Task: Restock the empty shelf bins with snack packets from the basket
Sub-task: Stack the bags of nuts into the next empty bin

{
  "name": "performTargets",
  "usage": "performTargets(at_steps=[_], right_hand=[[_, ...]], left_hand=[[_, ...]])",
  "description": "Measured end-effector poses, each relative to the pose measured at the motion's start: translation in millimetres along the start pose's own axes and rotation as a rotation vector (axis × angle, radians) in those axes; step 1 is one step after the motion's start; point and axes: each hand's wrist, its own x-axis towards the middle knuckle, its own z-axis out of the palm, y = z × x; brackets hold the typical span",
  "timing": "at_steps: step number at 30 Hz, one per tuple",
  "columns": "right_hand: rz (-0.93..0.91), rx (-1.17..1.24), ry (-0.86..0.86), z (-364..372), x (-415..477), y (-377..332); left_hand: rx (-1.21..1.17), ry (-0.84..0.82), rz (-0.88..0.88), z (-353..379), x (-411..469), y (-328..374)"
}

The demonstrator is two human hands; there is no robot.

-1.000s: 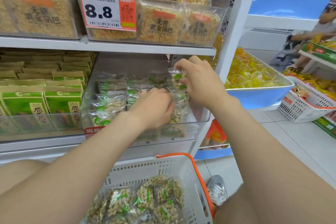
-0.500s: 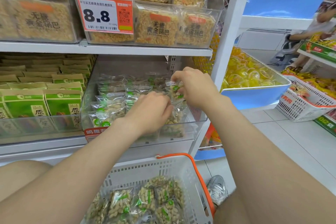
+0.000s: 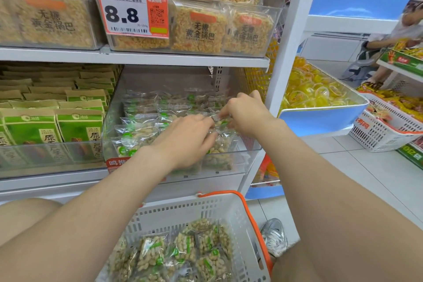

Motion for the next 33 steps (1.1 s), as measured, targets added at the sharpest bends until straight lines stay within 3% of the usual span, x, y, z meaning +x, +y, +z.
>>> performTargets(at_steps=[5, 15, 17, 21, 25, 29, 33], right_hand=[[-0.060, -0.181, -0.051, 10, -3, -3], [0.065, -0.020, 0.070, 10, -2, 8], [0.081, 0.006, 0.065, 14, -3, 6], [0.093, -0.018, 0.210, -4, -8, -4], [0.092, 0.414, 0.336, -31, -35, -27], [-0.017, 0.608, 0.166, -48, -71, -59], [-0.137, 0.685, -0.300, -50, -96, -82]], left_hand=[[-0.008, 0.003, -0.009, 0, -3, -3], [0.080, -0.068, 0.003, -2, -5, 1], [0.089, -0.031, 0.012, -4, -9, 2], [0.075, 0.048, 0.022, -14, -21, 3], [0.032, 0.168, 0.024, -31, -40, 7], [-0.022, 0.176, -0.079, -44, -65, 13], [0.106, -0.096, -0.079, -52, -90, 14]])
